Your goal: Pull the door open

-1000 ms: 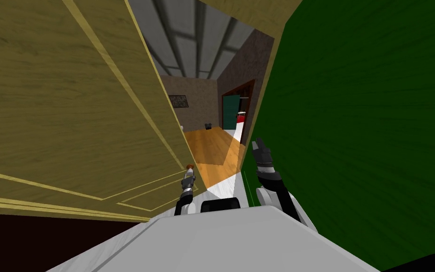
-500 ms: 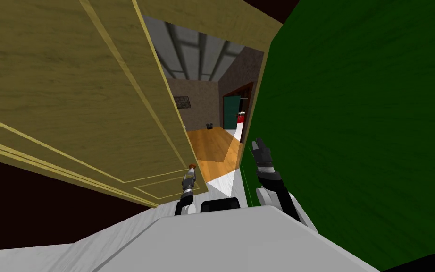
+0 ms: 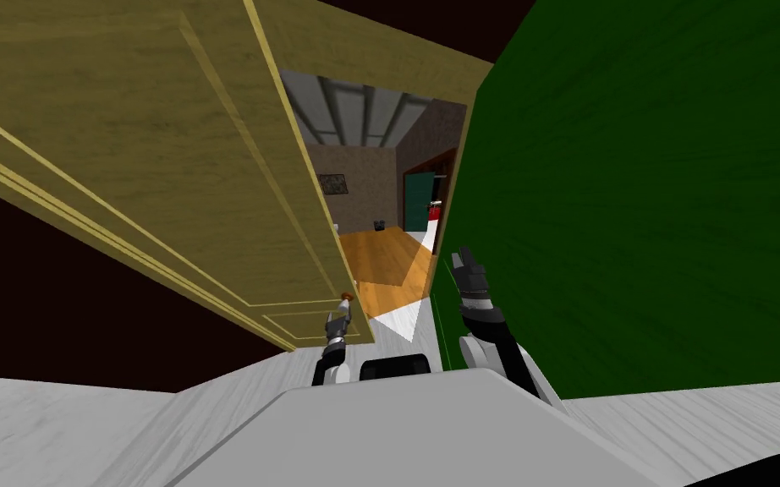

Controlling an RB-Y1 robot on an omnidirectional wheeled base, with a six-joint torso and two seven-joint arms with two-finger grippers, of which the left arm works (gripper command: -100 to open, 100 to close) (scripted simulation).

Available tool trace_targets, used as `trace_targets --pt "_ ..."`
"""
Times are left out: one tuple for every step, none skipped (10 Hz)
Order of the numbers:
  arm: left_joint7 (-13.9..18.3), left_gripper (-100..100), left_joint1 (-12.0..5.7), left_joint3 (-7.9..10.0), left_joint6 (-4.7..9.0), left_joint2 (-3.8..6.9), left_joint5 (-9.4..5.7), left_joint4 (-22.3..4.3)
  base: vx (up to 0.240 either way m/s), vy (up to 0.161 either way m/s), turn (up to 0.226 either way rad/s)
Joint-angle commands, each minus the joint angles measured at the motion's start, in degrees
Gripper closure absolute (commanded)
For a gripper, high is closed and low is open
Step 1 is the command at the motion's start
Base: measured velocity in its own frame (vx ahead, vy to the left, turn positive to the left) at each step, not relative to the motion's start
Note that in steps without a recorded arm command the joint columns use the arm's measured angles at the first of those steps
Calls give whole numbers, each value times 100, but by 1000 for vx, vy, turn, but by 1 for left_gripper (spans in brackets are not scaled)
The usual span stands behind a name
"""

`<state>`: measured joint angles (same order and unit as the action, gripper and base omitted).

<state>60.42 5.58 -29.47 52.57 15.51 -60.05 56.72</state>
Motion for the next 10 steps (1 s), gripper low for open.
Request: trace_targets --pt "21 100 17 53 35 117 -93 -70 -189 18 79" --pt "46 100 -3 31 37 153 -130 -89 -196 7 109" --pt "94 100 -34 -9 39 210 -176 -113 -180 -16 103" --pt "139 100 -60 -45 41 257 -204 -131 -181 5 83" --pt "199 100 -89 -90 42 313 -225 -150 -124 37 36" --pt "274 100 -122 -145 38 373 -221 -169 -37 27 7" --pt "318 100 -139 -176 33 404 -201 -178 15 -1 3" --pt "397 100 -166 -230 22 453 -149 -192 49 -16 -5" --pt "478 100 -189 -285 8 495 -72 -200 99 -27 -27" --pt "513 100 -198 -308 2 511 -34 -202 96 -19 -53"
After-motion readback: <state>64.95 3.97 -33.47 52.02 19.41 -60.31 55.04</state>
